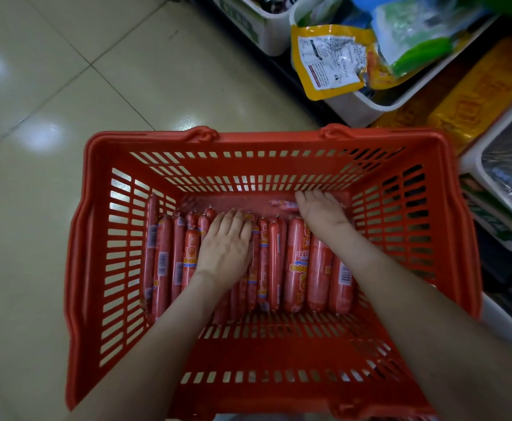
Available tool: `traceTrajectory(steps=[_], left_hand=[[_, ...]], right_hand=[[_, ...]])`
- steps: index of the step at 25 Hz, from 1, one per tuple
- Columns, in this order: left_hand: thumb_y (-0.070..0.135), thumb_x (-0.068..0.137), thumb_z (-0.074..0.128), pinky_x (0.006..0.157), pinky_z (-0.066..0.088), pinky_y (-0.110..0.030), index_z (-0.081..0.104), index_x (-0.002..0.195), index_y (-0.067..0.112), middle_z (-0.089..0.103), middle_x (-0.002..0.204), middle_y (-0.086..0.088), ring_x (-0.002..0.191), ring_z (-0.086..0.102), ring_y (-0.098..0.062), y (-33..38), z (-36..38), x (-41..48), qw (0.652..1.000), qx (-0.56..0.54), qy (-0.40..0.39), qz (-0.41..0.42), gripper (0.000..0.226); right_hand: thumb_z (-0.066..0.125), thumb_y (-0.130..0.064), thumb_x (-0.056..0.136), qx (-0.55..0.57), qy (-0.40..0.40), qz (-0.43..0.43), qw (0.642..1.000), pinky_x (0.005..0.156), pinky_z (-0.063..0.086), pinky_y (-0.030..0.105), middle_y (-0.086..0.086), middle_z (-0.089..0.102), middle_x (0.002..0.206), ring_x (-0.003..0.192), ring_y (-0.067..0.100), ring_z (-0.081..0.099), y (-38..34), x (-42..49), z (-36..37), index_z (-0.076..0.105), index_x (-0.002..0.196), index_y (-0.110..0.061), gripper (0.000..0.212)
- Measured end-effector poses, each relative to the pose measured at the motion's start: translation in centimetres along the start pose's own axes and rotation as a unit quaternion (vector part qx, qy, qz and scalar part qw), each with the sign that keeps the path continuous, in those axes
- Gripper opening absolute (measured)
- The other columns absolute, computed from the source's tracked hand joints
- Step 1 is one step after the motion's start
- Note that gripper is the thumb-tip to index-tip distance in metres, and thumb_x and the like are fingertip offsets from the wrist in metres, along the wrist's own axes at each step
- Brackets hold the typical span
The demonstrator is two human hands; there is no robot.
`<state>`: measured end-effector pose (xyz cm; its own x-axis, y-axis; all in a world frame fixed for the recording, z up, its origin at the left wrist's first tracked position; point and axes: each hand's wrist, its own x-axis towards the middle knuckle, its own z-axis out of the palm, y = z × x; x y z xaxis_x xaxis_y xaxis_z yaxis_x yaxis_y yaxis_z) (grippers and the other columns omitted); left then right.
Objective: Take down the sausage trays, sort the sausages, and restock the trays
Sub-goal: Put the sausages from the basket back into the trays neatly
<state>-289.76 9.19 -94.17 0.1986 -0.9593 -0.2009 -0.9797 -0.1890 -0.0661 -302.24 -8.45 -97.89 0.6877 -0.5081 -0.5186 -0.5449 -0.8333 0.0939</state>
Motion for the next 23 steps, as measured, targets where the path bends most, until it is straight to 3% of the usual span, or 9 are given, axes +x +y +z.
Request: traceTrajectory(steps=[3, 6, 7, 9, 12, 16, 19, 21, 23], left_hand=[[0.023, 0.076, 0.068, 0.101, 0.043, -0.045, 0.065, 0.115, 0.0, 0.062, 0.119, -0.02, 0.112, 0.059, -0.035, 0.4, -0.2, 0.4, 1.0, 0.0, 0.02, -0.008, 0.045], [0.022, 0.084, 0.048, 0.102, 0.041, -0.046, 0.061, 0.118, -0.003, 0.061, 0.121, -0.022, 0.114, 0.058, -0.036, 1.7, -1.5, 1.1, 0.998, -0.017, 0.053, -0.001, 0.044], [0.023, 0.083, 0.043, 0.102, 0.041, -0.046, 0.06, 0.119, -0.003, 0.06, 0.122, -0.022, 0.114, 0.057, -0.036, 2.5, -2.2, 1.3, 0.997, -0.037, 0.06, 0.001, 0.048], [0.023, 0.082, 0.043, 0.099, 0.043, -0.046, 0.058, 0.121, -0.005, 0.059, 0.123, -0.022, 0.113, 0.057, -0.037, 4.6, -4.1, 1.6, 0.992, -0.09, 0.082, 0.011, 0.05], [0.02, 0.083, 0.044, 0.092, 0.048, -0.044, 0.056, 0.12, -0.005, 0.059, 0.119, -0.023, 0.107, 0.059, -0.037, 8.9, -7.5, 1.4, 0.975, -0.185, 0.119, 0.044, 0.046], [0.022, 0.085, 0.043, 0.078, 0.05, -0.039, 0.061, 0.112, 0.0, 0.063, 0.107, -0.017, 0.09, 0.062, -0.034, 16.7, -11.9, -0.6, 0.948, -0.24, 0.157, 0.136, 0.039], [0.022, 0.086, 0.043, 0.079, 0.048, -0.038, 0.061, 0.113, 0.003, 0.062, 0.109, -0.017, 0.091, 0.061, -0.033, 21.2, -13.0, -3.3, 0.94, -0.255, 0.14, 0.18, 0.038], [0.022, 0.087, 0.042, 0.084, 0.05, -0.039, 0.06, 0.116, 0.004, 0.057, 0.117, -0.021, 0.098, 0.06, -0.036, 22.8, -12.6, -4.9, 0.946, -0.254, 0.107, 0.172, 0.039], [0.023, 0.088, 0.039, 0.088, 0.051, -0.043, 0.057, 0.123, 0.005, 0.052, 0.127, -0.025, 0.105, 0.058, -0.038, 22.8, -12.2, -5.8, 0.957, -0.23, 0.075, 0.163, 0.043]], right_hand=[[0.052, -0.002, 0.082, -0.007, 0.06, 0.004, 0.998, 0.087, 0.043, 0.035, 0.015, 0.054, 0.118, 0.111, 0.029, 0.051, 0.0, -0.9, 0.6, 0.052, 0.118, -0.002, 0.037], [0.038, -0.008, 0.074, 0.06, 0.149, 0.033, 0.987, 0.06, 0.051, 0.033, 0.013, 0.067, 0.081, 0.072, 0.029, 0.065, -0.5, -2.6, -1.4, 0.065, 0.098, -0.004, 0.036], [0.038, -0.008, 0.075, 0.087, 0.168, 0.045, 0.981, 0.06, 0.051, 0.033, 0.013, 0.067, 0.081, 0.072, 0.03, 0.065, -0.6, -3.5, -2.7, 0.064, 0.103, -0.004, 0.039], [0.044, -0.008, 0.084, 0.145, 0.213, 0.047, 0.965, 0.073, 0.05, 0.037, 0.015, 0.065, 0.1, 0.09, 0.032, 0.063, -0.4, -6.2, -5.5, 0.055, 0.122, -0.004, 0.039], [0.062, -0.011, 0.077, 0.194, 0.323, 0.089, 0.922, 0.071, 0.051, 0.039, 0.014, 0.063, 0.098, 0.089, 0.034, 0.061, 2.2, -13.2, -9.0, 0.058, 0.119, -0.004, 0.043], [0.044, -0.02, 0.077, 0.263, 0.386, 0.239, 0.851, 0.071, 0.052, 0.04, 0.02, 0.06, 0.1, 0.09, 0.038, 0.059, 7.7, -25.2, -5.9, 0.055, 0.116, 0.0, 0.046], [0.05, -0.008, 0.082, 0.299, 0.331, 0.389, 0.806, 0.074, 0.051, 0.043, 0.024, 0.058, 0.1, 0.09, 0.042, 0.058, 8.6, -32.2, 1.8, 0.054, 0.114, 0.004, 0.034], [0.048, -0.007, 0.083, 0.299, 0.221, 0.392, 0.841, 0.075, 0.049, 0.044, 0.02, 0.059, 0.097, 0.089, 0.041, 0.059, 7.4, -34.2, 6.7, 0.058, 0.108, -0.001, 0.028], [0.041, -0.016, 0.085, 0.273, 0.104, 0.322, 0.9, 0.085, 0.045, 0.045, 0.014, 0.058, 0.105, 0.098, 0.036, 0.057, 6.0, -34.3, 10.3, 0.057, 0.112, -0.009, 0.033]])
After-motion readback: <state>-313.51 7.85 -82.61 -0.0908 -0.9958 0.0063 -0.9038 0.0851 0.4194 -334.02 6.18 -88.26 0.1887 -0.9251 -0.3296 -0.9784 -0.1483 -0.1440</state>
